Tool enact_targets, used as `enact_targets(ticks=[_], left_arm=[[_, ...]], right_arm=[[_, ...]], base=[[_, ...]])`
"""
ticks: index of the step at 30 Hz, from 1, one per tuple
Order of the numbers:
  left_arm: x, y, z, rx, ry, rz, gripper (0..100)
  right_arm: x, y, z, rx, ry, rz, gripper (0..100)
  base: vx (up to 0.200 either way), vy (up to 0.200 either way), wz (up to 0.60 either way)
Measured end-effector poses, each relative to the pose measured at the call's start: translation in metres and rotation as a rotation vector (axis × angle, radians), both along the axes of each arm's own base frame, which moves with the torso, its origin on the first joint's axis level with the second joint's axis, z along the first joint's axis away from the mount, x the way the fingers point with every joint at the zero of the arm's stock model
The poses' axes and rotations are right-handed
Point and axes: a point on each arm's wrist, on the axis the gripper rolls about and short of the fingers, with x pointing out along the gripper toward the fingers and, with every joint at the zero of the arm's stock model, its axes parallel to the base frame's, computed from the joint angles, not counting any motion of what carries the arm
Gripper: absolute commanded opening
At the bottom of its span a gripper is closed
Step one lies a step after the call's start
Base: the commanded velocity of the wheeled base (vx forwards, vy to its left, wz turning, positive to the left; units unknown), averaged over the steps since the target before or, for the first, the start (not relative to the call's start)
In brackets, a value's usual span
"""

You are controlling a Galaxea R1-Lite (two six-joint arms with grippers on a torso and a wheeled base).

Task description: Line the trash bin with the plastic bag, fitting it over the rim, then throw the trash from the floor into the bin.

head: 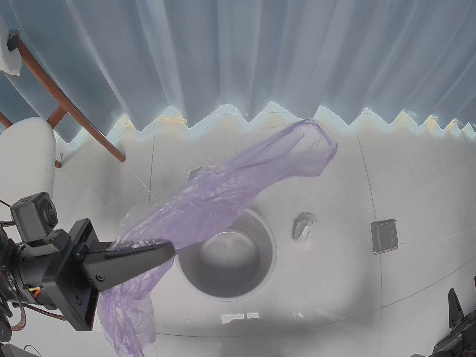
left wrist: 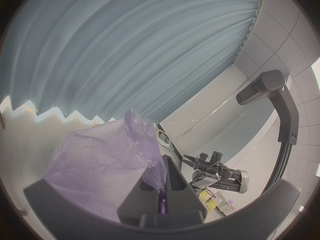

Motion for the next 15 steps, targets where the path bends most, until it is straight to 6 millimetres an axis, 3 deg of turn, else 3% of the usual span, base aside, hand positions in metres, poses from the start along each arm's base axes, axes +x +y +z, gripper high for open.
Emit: enact_targets(ticks=[15], left_arm=[[-0.016, -0.008, 0.008, -0.070, -0.084, -0.108, 0]], right_arm=[[0.000, 0.000, 0.000, 0.000, 0.000, 0.000, 100]], base=[[0.000, 0.000, 0.00]])
